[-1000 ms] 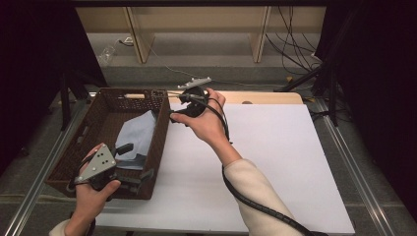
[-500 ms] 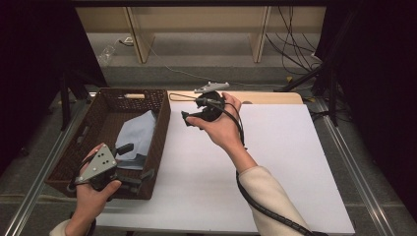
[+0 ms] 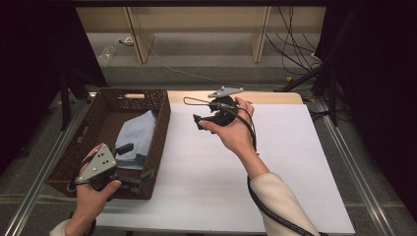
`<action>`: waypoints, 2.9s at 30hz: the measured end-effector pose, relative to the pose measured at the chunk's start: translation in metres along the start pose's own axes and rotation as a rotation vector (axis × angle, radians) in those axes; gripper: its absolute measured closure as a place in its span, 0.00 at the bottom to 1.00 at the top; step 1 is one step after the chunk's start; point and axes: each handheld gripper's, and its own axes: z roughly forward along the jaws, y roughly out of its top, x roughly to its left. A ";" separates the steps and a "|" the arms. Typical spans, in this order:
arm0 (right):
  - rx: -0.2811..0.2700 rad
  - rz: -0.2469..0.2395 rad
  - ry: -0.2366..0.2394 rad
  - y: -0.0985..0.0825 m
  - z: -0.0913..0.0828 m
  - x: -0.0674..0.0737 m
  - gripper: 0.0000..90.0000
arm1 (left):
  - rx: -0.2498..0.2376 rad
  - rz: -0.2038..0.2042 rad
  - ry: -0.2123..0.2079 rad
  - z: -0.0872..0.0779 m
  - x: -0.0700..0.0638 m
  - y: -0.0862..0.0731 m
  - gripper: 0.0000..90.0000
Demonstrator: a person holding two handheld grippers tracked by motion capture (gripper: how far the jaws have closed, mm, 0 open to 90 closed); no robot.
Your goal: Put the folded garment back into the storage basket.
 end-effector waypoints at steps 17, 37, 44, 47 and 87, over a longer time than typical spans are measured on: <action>-0.004 0.031 -0.029 -0.022 -0.020 -0.020 0.18 | 0.000 0.000 0.002 0.000 0.000 0.000 0.00; 0.019 0.066 -0.060 -0.060 -0.039 -0.041 0.18 | -0.002 0.002 0.006 -0.001 0.001 0.000 0.00; 0.026 0.084 -0.073 -0.075 -0.046 -0.049 0.18 | -0.001 0.003 0.006 0.000 0.001 0.000 0.00; 0.030 0.095 -0.081 -0.081 -0.048 -0.053 0.18 | -0.001 0.002 0.006 0.000 0.001 0.000 0.00; -0.013 0.186 -0.176 -0.136 -0.101 -0.088 0.18 | -0.008 -0.004 0.013 -0.001 0.001 0.000 0.00</action>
